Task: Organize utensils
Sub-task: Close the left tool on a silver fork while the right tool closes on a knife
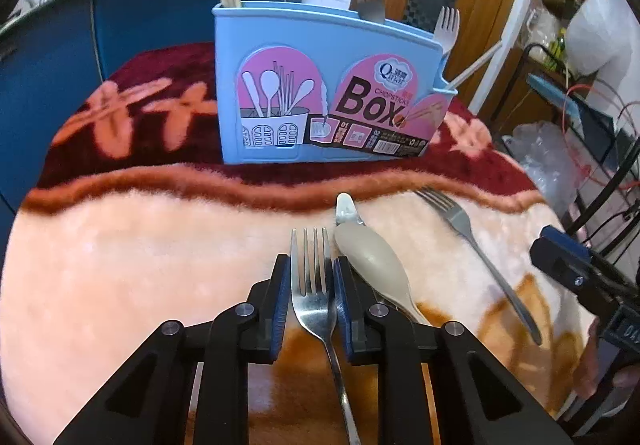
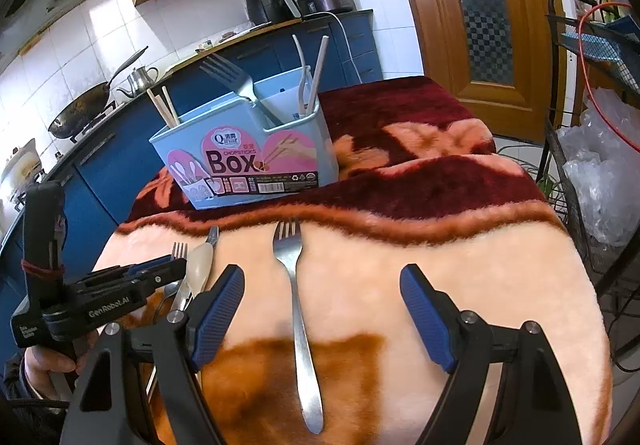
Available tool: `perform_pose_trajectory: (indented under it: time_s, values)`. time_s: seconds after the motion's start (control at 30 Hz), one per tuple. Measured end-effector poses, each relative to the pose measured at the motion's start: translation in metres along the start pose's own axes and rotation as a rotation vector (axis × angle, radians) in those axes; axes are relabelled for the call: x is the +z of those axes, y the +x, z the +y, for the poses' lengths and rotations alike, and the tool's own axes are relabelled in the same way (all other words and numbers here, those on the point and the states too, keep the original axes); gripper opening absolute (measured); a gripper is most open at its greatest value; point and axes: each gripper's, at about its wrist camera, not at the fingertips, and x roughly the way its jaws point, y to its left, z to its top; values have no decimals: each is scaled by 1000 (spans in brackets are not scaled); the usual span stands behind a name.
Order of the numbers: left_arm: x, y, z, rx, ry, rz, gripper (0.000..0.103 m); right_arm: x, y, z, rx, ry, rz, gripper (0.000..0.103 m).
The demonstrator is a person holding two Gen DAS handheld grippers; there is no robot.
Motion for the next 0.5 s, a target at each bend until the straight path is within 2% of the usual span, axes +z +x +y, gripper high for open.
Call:
perform_pose_trajectory:
  time_s: [0.2, 0.23, 0.27, 0.37, 0.43, 0.5]
  values:
    - [0, -11, 10, 44, -50, -53, 21, 3, 6, 10, -8, -52, 26, 82]
    - [0, -13, 12, 63, -57, -66, 10, 4, 8, 12, -10, -63, 34, 82]
    - [1, -15, 15, 77, -64, -73, 5, 5, 10, 14, -11, -74, 42, 82]
    - [2, -14, 23, 85, -80, -67, 4, 8, 20, 19, -5, -107, 81, 82]
    - [0, -12, 28, 72, -89, -53, 4, 11, 28, 21, 2, -117, 113, 80]
    - [-1, -11, 31, 36, -103, -40, 4, 12, 37, 22, 1, -125, 151, 71]
